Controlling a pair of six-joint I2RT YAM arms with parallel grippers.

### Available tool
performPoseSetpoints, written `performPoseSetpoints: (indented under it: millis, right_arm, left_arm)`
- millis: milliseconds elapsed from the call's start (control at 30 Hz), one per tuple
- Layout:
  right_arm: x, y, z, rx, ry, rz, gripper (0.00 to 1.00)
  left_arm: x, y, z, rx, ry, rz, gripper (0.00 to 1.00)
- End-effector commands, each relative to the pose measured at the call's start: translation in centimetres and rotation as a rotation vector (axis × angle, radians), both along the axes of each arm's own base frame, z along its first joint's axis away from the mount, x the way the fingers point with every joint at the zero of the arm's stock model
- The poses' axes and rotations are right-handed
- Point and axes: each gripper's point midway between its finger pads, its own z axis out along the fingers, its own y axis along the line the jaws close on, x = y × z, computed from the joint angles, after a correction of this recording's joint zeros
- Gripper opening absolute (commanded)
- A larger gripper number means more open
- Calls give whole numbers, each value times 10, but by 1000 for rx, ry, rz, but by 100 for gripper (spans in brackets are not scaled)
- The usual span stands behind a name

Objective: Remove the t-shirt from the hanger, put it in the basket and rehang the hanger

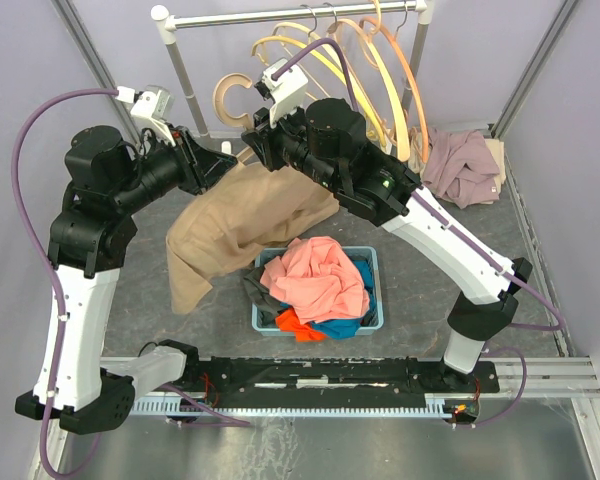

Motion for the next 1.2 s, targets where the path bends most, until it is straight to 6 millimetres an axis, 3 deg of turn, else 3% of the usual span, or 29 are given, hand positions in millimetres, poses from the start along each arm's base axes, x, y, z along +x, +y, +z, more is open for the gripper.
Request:
performPoseSetpoints:
  millis: [0,367,600,867,1167]
  right_arm:
    - [-14,-17,54,132,-81,11,1]
    - [-13,-17,53,129,-79,9,1]
    - [-14,-17,53,131,-80,9,1]
    - [-14,-17,53,132,-80,10,1]
    - [-14,-14,52,137,-71,18,1]
  left_arm:
    - [-6,-2,19,-45,-56,-13,30]
    - [-5,0,22,-53,-68,5,31]
    - [-5,0,22,-54,-66,2,22]
    - [-5,-1,23,-59,-65,-1,3]
    - [6,-6,36,-100,-92,-4,3]
